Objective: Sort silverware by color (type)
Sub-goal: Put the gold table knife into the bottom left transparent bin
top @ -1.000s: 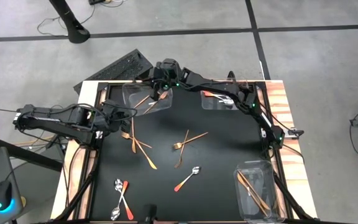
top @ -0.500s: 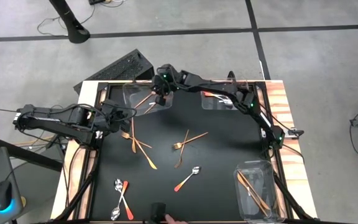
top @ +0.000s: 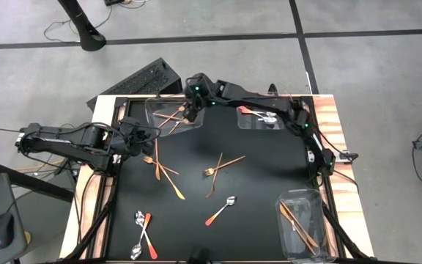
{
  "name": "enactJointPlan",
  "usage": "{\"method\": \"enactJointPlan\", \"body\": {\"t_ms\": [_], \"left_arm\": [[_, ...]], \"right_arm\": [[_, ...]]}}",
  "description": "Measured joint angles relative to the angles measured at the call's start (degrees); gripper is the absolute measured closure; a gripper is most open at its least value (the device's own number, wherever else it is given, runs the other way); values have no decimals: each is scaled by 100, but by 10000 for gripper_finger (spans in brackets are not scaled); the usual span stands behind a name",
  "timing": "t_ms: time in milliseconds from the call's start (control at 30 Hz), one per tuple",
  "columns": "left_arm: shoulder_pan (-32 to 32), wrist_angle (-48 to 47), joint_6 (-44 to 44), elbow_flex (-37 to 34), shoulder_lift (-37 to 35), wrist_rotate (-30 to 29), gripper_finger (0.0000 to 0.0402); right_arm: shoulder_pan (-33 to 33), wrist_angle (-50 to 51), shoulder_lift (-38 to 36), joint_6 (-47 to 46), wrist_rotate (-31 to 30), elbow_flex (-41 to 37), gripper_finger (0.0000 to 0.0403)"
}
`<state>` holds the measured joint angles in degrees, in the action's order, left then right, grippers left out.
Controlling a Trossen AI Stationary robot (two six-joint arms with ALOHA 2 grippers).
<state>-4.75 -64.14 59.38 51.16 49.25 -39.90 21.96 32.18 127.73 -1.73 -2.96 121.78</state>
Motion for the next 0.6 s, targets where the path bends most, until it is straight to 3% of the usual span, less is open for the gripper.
{"method": "enactJointPlan", "body": {"t_ms": [133,300,400,600], "left_arm": [[-3,6,-82,0,-1,-1,284],[-3,89,-313,0,-2,40,284],[-3,108,-449,0,12,-62,284],[-3,508,-959,-4,80,-348,284]], "right_arm": [[3,913,-313,-516,-3,0,181],[-110,2322,-717,-440,135,-362,184],[-280,2174,-1166,-542,144,-1082,184],[-596,938,-2509,-1384,166,-3025,184]]}}
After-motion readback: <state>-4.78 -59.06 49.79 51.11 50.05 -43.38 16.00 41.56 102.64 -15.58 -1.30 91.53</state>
